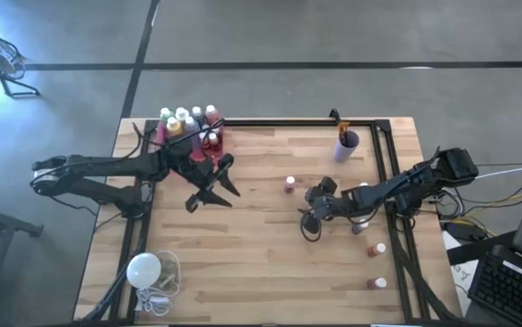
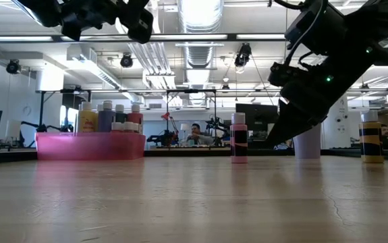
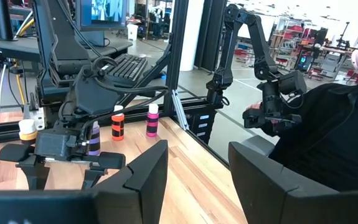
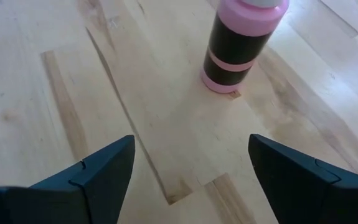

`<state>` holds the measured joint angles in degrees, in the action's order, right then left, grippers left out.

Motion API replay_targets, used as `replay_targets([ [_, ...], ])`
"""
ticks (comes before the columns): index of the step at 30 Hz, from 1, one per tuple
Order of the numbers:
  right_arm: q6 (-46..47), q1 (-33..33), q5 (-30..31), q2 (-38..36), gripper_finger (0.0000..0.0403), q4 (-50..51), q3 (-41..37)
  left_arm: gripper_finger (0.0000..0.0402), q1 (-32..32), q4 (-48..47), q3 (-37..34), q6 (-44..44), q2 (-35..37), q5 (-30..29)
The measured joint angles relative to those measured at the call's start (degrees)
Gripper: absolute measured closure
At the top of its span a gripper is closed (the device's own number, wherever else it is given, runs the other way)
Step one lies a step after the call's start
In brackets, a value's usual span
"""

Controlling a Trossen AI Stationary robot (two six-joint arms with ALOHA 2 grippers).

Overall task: Pick & Place Paint Supplies
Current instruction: Put the small pink paint bottle into the pink bin

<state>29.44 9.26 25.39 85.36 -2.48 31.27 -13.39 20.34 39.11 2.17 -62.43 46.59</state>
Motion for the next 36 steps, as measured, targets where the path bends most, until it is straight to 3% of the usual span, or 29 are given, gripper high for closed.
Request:
replay_targets([
  [11, -1.5, -0.85, -1.84, 0.0, 0.0118, -0.41, -0.33, 0.0227, 0.0, -0.01, -0.02, -0.01, 0.0, 0.0],
  [17, -4.95, -2.88, -1.87, 0.0, 0.0121, -6.83, -1.95, 0.0227, 0.0, -0.02, -0.02, 0.0, 0.0, 0.0],
  [36, -10.05, -6.72, -3.21, 1.07, 0.0072, -13.91, -4.08, 0.0227, 0.0, 0.1, -0.02, 2.67, -0.02, 0.02],
])
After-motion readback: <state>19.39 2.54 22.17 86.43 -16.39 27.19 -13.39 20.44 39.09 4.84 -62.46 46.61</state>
